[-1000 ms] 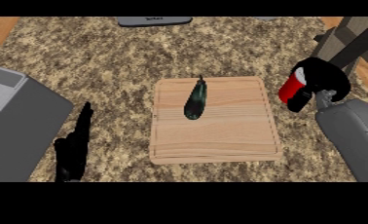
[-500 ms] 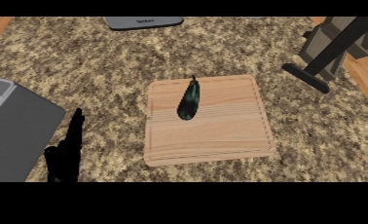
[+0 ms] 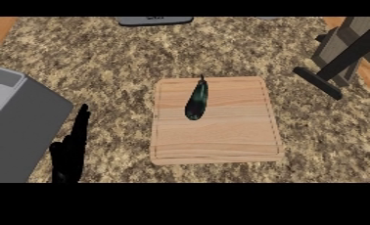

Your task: Pick the can from the cutting board and place it in the tiered basket

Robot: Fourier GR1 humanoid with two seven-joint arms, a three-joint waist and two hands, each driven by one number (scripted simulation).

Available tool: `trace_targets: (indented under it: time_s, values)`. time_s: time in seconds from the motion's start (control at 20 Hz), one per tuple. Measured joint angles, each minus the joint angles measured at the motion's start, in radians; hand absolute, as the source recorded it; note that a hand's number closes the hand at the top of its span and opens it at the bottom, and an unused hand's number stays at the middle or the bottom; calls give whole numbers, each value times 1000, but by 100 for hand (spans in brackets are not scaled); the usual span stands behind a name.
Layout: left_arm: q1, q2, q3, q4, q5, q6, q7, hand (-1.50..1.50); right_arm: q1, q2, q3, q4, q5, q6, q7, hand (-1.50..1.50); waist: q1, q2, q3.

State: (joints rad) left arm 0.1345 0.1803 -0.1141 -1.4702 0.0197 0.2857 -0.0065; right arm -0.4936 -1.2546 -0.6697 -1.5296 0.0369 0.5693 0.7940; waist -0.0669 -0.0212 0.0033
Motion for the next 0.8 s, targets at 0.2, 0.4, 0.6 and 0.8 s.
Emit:
trace_targets:
  time_s: [0.2,0.4,0.6,0.8]
  values:
    - [-40,-13,-15,24,-11,-14,-6,0,-40,-119,-60,45,-53,46,25,150,36,9,0]
    - [-62,-12,-16,36,-9,-39,-13,0,-69,-190,-33,103,-68,32,35,150,65,14,0]
    - [-81,-12,-21,33,-20,-44,14,0,-92,-235,39,192,-52,-19,-3,150,87,21,-1]
    - [-99,-31,-30,50,-36,-38,1,0,-133,-278,125,280,-54,-70,-25,150,103,25,-2]
